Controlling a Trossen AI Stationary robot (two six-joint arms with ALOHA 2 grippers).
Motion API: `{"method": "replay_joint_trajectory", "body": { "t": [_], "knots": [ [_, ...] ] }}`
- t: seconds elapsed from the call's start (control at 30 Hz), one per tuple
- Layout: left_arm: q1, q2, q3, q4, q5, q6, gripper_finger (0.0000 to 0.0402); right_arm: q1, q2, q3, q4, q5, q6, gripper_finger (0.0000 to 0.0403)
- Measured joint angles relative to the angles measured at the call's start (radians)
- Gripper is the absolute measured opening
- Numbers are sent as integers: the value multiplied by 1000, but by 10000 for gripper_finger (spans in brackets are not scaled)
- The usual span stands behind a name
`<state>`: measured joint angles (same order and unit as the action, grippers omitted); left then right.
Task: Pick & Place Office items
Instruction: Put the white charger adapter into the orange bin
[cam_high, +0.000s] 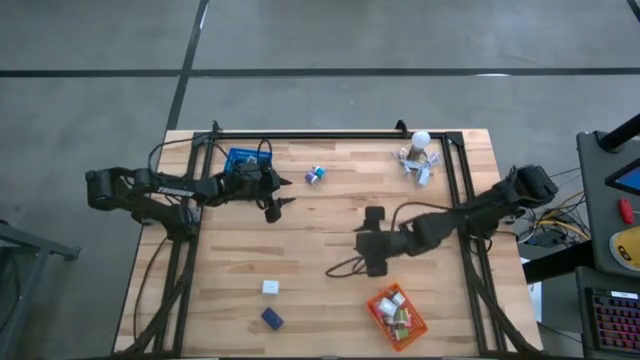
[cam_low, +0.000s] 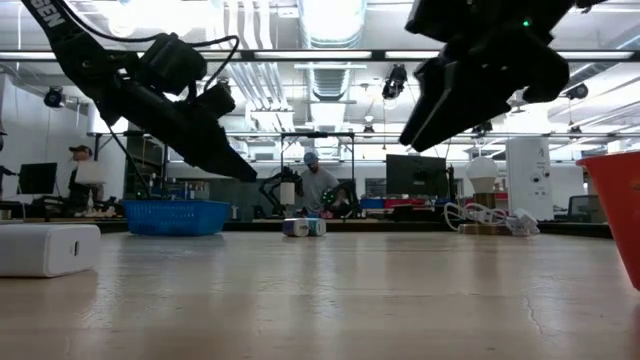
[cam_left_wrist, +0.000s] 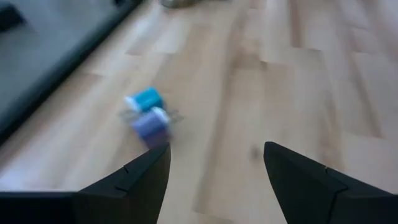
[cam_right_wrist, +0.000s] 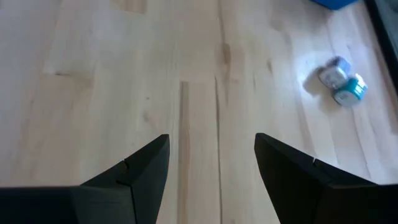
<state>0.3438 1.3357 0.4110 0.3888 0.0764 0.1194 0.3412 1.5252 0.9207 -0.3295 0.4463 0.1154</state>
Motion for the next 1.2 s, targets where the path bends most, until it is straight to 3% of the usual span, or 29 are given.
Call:
{"method": "replay_joint_trajectory", "body": {
  "t": [0.33,0.9,1.2],
  "knots": [
    [-75,-2,0,-134,124,-104,259,-116,0,-61,141,-264,-124,233],
    [-431,-201,-1,-374,104,-263,259,-95,0,-109,157,-268,-111,233],
    [-543,-227,-1,-442,79,-351,259,-91,0,-117,154,-268,-111,233]
  ]
}}
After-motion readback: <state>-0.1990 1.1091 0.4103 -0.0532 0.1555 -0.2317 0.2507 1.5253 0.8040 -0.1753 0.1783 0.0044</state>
